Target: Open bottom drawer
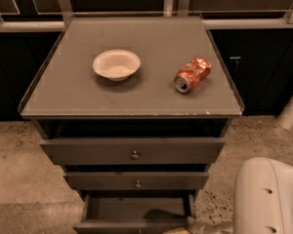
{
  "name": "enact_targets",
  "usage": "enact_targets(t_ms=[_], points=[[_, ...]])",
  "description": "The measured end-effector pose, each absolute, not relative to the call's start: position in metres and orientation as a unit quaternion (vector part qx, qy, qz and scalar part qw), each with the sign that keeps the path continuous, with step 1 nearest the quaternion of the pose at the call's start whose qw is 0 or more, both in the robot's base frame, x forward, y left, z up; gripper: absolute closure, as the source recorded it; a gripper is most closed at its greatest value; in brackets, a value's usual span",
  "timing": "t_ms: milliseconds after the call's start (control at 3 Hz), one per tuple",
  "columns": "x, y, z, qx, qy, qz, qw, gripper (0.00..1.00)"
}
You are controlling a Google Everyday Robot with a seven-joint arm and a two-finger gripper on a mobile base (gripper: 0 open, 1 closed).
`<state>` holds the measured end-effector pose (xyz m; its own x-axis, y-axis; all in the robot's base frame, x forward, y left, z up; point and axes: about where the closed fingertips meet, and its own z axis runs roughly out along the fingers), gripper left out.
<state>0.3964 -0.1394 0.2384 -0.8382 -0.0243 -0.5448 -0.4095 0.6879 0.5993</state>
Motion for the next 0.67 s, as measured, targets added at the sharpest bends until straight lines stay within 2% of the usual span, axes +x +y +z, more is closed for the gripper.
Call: enact_targets(t_ms=[667], points=[[0.348, -0.141, 0.249, -0.113, 0.87, 0.38, 0.295, 0.0]])
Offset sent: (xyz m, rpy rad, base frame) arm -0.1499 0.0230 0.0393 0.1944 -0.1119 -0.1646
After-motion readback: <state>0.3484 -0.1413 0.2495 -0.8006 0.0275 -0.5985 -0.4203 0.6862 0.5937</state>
